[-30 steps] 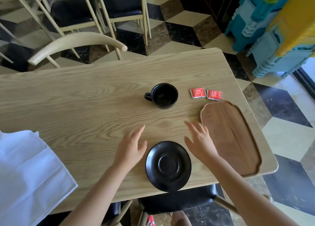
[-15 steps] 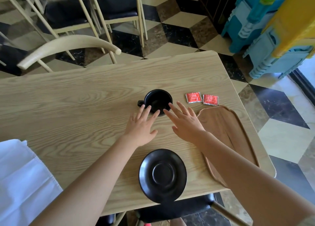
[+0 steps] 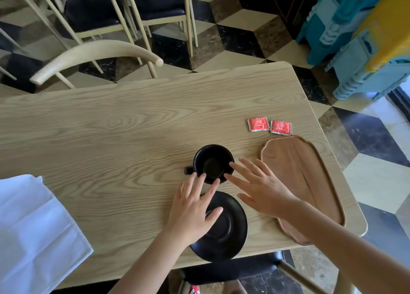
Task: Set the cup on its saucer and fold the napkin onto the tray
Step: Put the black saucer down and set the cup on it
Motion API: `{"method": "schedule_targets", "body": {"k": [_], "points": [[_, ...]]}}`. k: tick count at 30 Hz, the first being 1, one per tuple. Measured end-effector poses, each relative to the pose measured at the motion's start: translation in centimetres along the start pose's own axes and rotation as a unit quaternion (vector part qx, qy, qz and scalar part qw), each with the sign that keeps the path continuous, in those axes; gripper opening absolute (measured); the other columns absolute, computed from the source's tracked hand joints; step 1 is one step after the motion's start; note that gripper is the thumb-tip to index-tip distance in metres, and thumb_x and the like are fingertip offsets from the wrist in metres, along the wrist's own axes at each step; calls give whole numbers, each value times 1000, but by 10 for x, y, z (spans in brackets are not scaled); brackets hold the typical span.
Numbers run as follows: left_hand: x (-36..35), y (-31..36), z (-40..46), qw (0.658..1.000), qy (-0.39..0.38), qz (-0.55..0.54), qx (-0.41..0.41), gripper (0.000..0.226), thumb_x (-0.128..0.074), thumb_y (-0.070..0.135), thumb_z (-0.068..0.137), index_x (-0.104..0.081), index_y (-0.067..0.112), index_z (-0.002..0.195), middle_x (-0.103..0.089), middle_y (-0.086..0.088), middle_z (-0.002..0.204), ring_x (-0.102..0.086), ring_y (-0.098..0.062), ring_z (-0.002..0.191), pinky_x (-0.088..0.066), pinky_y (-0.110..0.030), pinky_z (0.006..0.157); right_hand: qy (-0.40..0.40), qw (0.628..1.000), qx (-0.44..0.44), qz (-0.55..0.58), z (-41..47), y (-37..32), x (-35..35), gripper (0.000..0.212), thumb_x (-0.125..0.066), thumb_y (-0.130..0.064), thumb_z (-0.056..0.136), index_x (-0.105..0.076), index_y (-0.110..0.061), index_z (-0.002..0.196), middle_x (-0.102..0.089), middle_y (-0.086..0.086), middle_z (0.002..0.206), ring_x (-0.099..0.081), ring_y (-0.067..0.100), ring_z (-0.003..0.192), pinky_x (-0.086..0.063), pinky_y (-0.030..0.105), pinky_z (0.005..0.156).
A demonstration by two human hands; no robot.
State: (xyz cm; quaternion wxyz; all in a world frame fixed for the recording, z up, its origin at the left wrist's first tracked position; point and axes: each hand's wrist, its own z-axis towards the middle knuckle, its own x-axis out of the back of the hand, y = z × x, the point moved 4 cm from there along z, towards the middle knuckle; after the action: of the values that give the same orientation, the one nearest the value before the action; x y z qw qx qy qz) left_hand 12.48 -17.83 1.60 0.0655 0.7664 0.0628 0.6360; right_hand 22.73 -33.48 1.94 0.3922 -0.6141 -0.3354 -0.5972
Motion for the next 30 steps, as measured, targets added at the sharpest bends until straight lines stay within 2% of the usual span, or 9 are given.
{"method": "schedule_targets", "body": {"k": [4, 7, 10, 13, 14, 16, 21, 26, 30], "points": [[8, -7, 4, 997, 59, -42, -20, 62, -37, 54, 87, -32, 25, 142, -38, -13, 146, -41, -33, 129, -43, -48, 97, 26, 998, -31, 49, 4, -7, 0, 46, -42, -42, 84, -55, -24, 125, -52, 9, 136, -49, 30, 124, -46, 52, 95], [26, -27, 23, 987, 123, -88, 46, 62, -46, 45, 84, -39, 17, 138, -46, -14, 139, -54, -33, 114, -49, -43, 85, 63, 970, -150, 182, 19, -2, 9, 46, -49, -35, 87, -48, -23, 131, -47, 11, 139, -49, 32, 121, -46, 45, 97], [21, -48, 44, 950, 46, -242, 193, 61, -54, 35, 88, -32, 16, 141, -50, -11, 130, -57, -30, 110, -48, -40, 90, 1, 883, -315, 347, 34, 6, -1, 56, -56, -27, 89, -32, -25, 140, -42, 10, 140, -47, 26, 121, -41, 36, 99], [6, -49, 53, 825, -34, -486, 287, 50, -54, 15, 91, -37, 3, 137, -61, -10, 95, -68, -17, 74, -58, -32, 68, -30, 757, -422, 498, 43, 2, -9, 49, -52, -12, 89, -40, -24, 135, -57, 13, 124, -62, 22, 95, -56, 35, 79], [5, -49, 54, 809, -29, -512, 286, 45, -54, 10, 91, -41, 0, 133, -62, -11, 88, -67, -10, 63, -58, -25, 60, -20, 732, -440, 519, 44, 0, -8, 46, -50, -7, 88, -45, -23, 131, -60, 14, 119, -64, 22, 90, -58, 36, 77], [9, -49, 51, 813, -11, -512, 277, 39, -55, 6, 90, -48, -3, 127, -64, -13, 82, -65, -4, 54, -57, -21, 61, 10, 715, -458, 528, 44, -4, -4, 46, -46, -1, 86, -50, -22, 127, -63, 13, 112, -66, 23, 83, -58, 38, 75], [31, -39, 20, 816, 58, -515, 257, 46, -61, 6, 85, -48, 6, 128, -64, -4, 91, -69, -17, 67, -56, -40, 79, 60, 712, -457, 529, 21, -20, 11, 48, -50, -3, 83, -53, -28, 124, -65, 3, 101, -67, 18, 83, -59, 36, 73], [16, -18, -35, 812, 44, -510, 278, 39, -65, 12, 82, -56, 14, 120, -70, 8, 65, -68, -2, 63, -52, -32, 83, 52, 672, -468, 572, -25, -54, 8, 44, -52, -1, 84, -53, -37, 111, -66, 6, 100, -67, 14, 80, -59, 29, 63], [0, -9, -63, 805, 22, -526, 273, 41, -63, 12, 84, -53, 15, 124, -70, 6, 73, -67, 0, 63, -51, -15, 73, 29, 655, -472, 589, -47, -76, -1, 40, -52, -1, 87, -53, -39, 99, -67, 7, 97, -67, 14, 79, -58, 25, 62]]}}
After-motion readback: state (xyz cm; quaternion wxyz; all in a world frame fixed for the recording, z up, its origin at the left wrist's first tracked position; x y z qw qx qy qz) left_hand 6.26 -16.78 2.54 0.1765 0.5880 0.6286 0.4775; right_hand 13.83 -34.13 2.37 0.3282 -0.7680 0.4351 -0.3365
